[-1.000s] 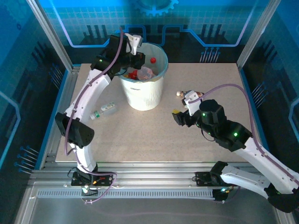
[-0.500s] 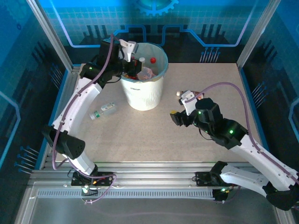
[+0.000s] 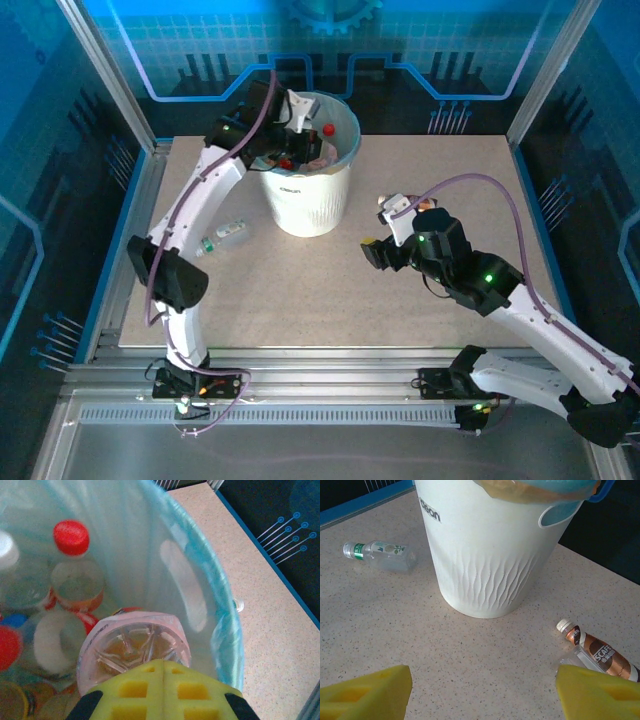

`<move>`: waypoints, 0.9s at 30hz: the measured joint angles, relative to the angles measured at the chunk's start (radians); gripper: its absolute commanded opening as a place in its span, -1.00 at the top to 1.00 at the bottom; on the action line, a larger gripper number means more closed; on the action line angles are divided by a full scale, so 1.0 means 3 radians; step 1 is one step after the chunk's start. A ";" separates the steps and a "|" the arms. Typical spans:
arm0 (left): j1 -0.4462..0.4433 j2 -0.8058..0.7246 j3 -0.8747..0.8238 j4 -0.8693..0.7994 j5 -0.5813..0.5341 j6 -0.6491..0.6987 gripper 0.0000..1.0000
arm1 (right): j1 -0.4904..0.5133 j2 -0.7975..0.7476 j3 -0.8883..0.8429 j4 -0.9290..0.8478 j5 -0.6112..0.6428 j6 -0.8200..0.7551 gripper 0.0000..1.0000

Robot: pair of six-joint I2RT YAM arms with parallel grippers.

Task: Put the plastic bottles in the bin

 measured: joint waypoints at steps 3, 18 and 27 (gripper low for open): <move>-0.0051 0.0230 0.0315 -0.0084 0.0004 0.0005 1.00 | -0.0006 0.0000 0.0000 0.0000 0.0001 0.0009 -0.53; -0.0074 0.0482 0.0392 -0.0028 0.0003 0.0085 1.00 | -0.0107 0.0004 -0.0067 -0.0006 -0.0001 0.0023 -0.54; -0.0001 0.0671 0.0546 0.0074 -0.0015 0.0092 1.00 | -0.0131 0.0031 -0.0067 -0.0005 -0.0015 0.0023 -0.54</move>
